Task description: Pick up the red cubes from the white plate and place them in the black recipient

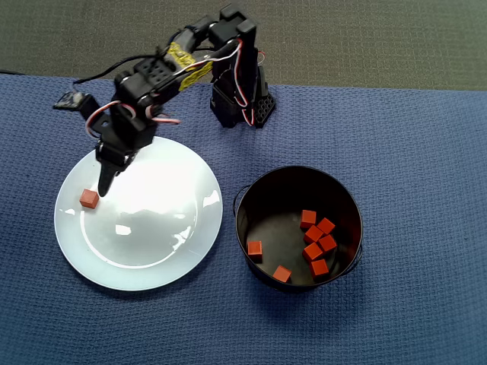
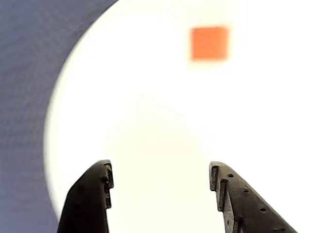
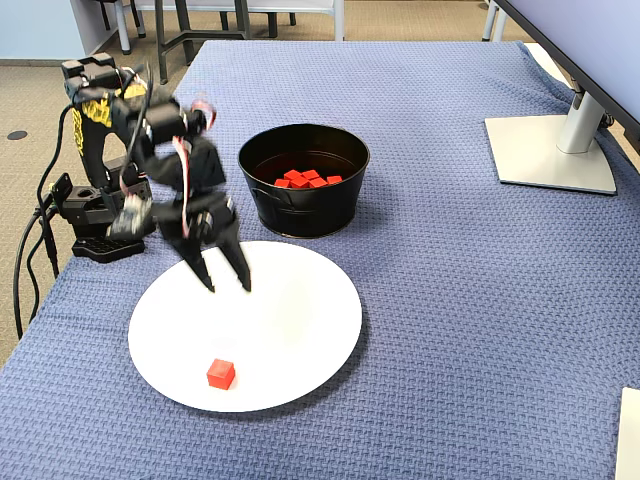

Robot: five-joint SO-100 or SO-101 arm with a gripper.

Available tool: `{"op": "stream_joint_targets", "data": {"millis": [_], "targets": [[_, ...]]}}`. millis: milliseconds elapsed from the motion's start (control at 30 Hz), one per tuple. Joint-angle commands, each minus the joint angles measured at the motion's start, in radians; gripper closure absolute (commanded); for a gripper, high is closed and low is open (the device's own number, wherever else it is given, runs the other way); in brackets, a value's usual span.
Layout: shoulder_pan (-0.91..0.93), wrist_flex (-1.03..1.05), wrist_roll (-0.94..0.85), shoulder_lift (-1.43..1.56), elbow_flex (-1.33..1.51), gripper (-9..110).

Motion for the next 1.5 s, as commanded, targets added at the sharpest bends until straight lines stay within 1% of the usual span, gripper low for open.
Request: {"op": "stream_joint_targets", "data": {"millis": [0, 167, 433, 800, 1000, 1100, 1167, 1200, 1333, 1467], "targets": [[0.057, 0.003, -0.075, -0.103, -0.130, 84], [0.077, 0.023, -0.089, -0.288, -0.275, 84], [0.089, 0.118, -0.089, -0.518, -0.538, 85], [0.091, 0.169, -0.081, -0.647, -0.686, 87], [0.095, 0.201, -0.077, -0.701, -0.761, 90], [0.097, 0.206, -0.075, -0.706, -0.770, 94], [0.097, 0.206, -0.072, -0.709, -0.773, 100], [0.097, 0.206, -0.072, -0.710, -0.773, 101], [0.103, 0.201, -0.031, -0.658, -0.755, 102], [0.091, 0.206, 0.066, -0.532, -0.733, 102]]}}
